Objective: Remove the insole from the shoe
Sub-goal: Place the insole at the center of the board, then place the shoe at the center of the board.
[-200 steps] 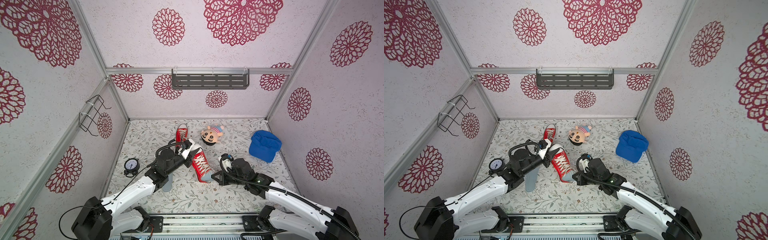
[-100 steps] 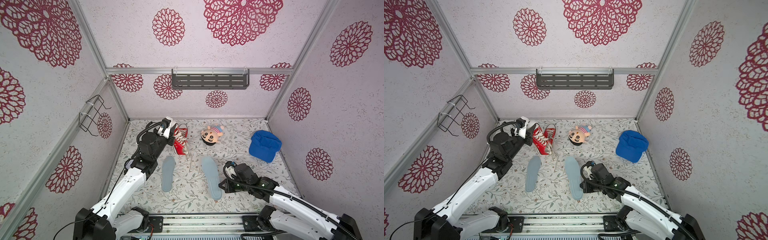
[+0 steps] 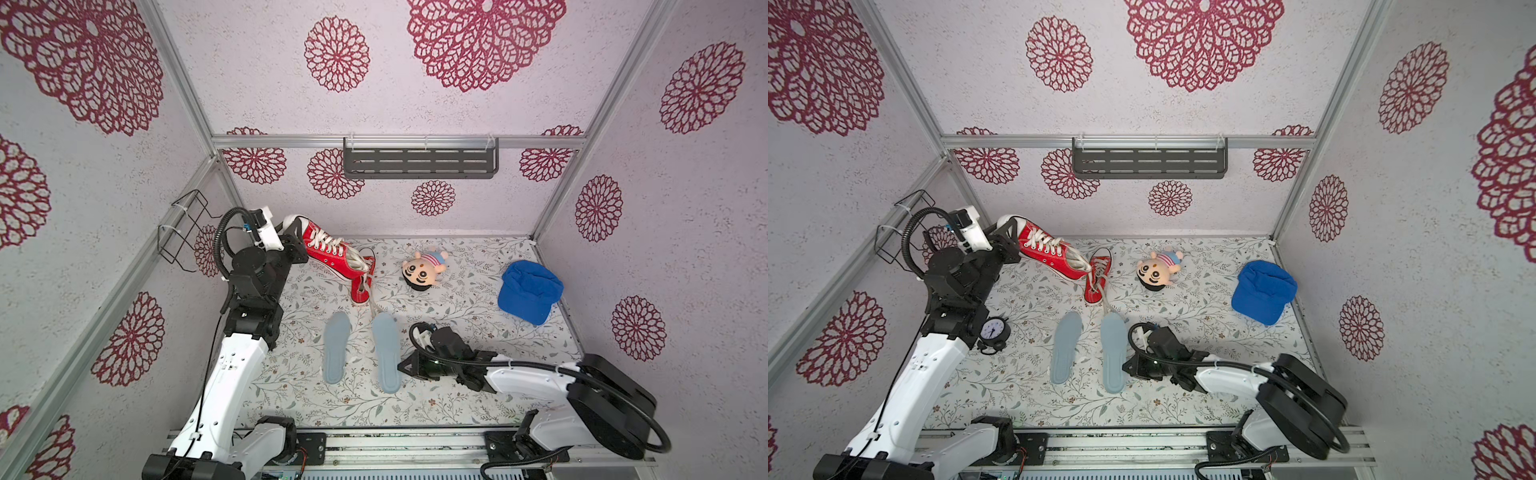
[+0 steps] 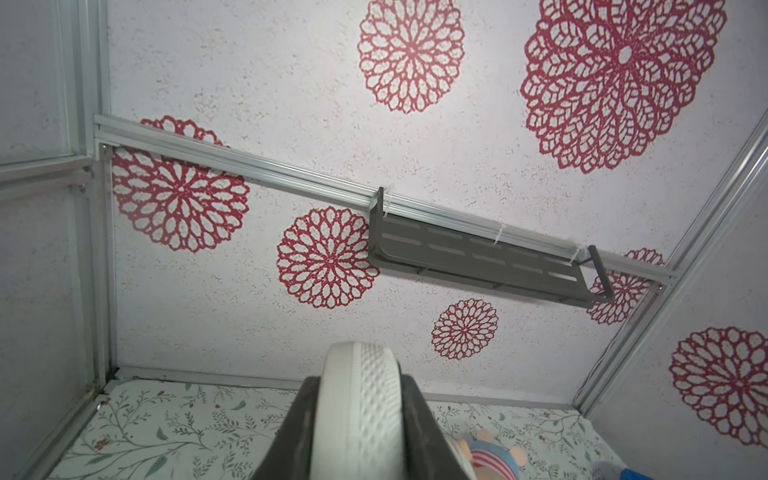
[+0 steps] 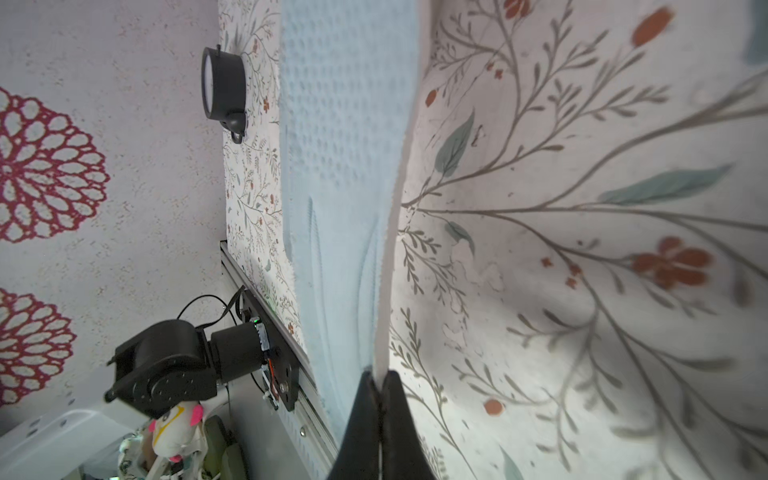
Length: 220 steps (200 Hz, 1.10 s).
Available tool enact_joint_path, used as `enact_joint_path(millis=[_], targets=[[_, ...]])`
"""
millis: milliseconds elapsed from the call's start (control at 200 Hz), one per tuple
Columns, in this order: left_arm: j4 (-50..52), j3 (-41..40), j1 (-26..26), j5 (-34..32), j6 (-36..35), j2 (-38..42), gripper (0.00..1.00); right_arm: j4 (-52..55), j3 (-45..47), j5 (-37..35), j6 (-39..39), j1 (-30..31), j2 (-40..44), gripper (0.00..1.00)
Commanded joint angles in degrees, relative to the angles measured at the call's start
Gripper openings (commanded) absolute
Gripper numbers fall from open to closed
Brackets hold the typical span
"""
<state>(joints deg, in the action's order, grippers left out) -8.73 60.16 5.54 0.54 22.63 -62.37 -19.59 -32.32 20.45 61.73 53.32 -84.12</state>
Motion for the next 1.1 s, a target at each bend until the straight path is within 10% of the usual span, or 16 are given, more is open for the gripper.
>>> enact_joint_path(millis=[0, 390, 560, 881, 1096], targets=[[-5.16, 0.52, -0.35, 0.96, 7.83, 1.96, 0.0, -10.63, -5.55, 1.19, 7.41, 1.31, -6.04, 0.0], [-2.19, -0.39, -0.53, 1.91, 6.1, 4.54, 0.0, -10.78, -13.95, 2.65, 15.12, 3.13, -21.28, 0.0], [-1.91, -1.03, -0.54, 2.99, 5.2, 4.89, 0.0, -6.8, -14.75, 3.14, 13.28, 3.2, -20.18, 0.47], [2.42, -1.66, -1.06, 21.65, -2.31, 5.61, 0.0, 20.23, -9.11, -21.39, -13.27, -0.29, 10.09, 0.85], [-6.12, -9.13, -0.48, 45.35, -1.14, 5.94, 0.0, 13.67, -8.96, 1.55, -30.03, -13.43, 28.96, 0.99]])
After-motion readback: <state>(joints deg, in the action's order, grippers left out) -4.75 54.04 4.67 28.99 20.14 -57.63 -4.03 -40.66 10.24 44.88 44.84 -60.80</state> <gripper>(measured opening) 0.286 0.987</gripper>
